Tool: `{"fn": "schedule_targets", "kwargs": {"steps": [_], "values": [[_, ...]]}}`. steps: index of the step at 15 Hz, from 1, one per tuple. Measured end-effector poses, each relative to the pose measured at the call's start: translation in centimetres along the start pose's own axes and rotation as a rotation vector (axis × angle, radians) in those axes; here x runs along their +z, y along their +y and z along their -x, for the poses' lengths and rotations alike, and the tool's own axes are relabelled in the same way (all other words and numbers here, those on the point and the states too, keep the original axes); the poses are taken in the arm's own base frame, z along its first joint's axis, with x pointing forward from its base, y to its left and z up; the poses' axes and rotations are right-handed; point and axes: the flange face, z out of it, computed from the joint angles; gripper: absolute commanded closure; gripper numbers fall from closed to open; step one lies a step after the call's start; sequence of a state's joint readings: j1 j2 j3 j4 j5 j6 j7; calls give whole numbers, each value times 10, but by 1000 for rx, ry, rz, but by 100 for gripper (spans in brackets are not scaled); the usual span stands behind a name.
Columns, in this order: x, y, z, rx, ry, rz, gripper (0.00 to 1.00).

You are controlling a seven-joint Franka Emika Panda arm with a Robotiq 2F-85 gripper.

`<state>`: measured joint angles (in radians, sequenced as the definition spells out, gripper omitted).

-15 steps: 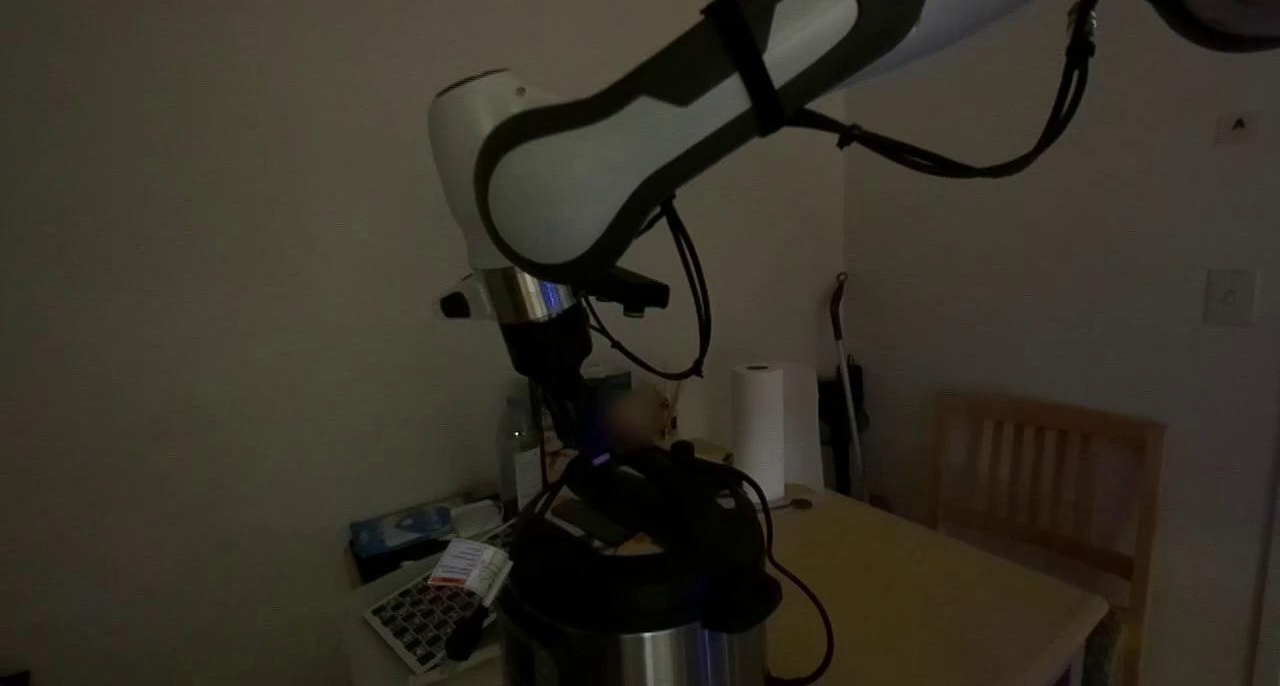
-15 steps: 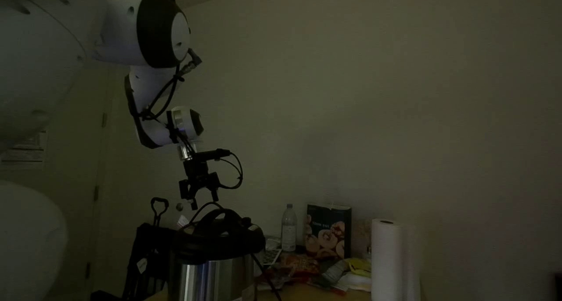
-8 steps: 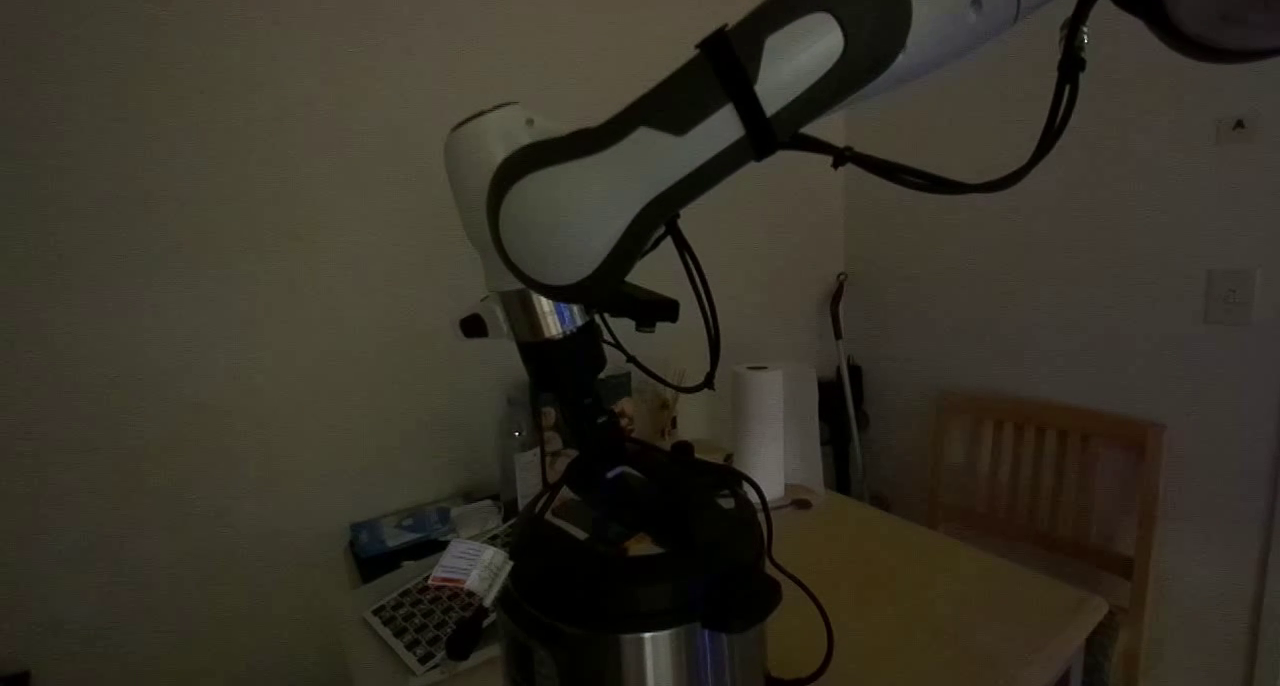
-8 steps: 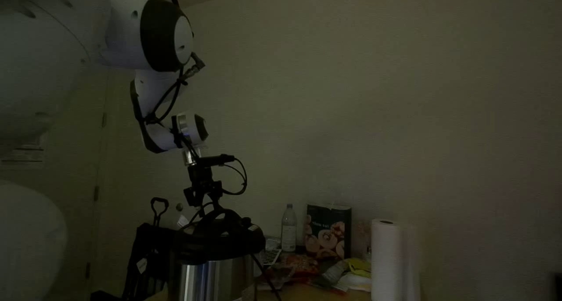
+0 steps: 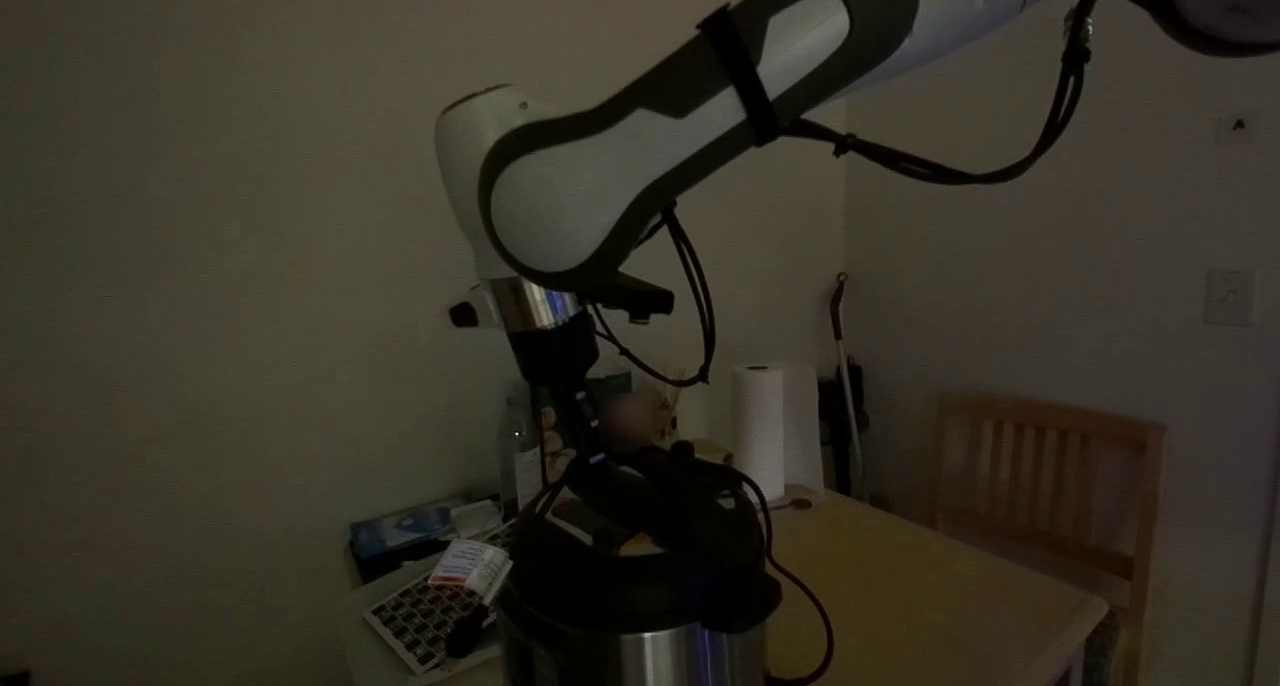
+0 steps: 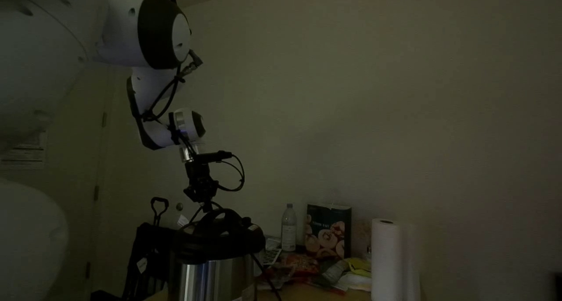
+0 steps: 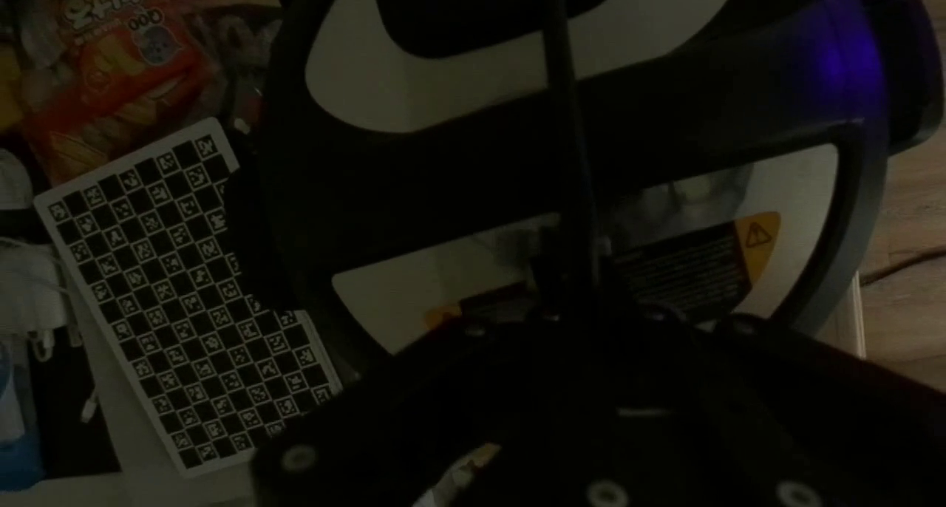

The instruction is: Remove the black cable from the silver machine and put it on the table

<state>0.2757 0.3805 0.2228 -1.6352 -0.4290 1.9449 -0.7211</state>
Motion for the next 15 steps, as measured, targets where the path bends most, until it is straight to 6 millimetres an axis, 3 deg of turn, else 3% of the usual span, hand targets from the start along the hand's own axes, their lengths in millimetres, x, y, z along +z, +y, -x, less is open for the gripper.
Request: {"fn": "schedule_targets", "kwargs": {"steps": [5,10,12,15], "values": [[-29,-3,2,16,23,38,98],[-39,-5,14,79,9,58,98],[-43,-9,35,159,-22,60,98],[-54,-23,86,318,-82,50,98]]}}
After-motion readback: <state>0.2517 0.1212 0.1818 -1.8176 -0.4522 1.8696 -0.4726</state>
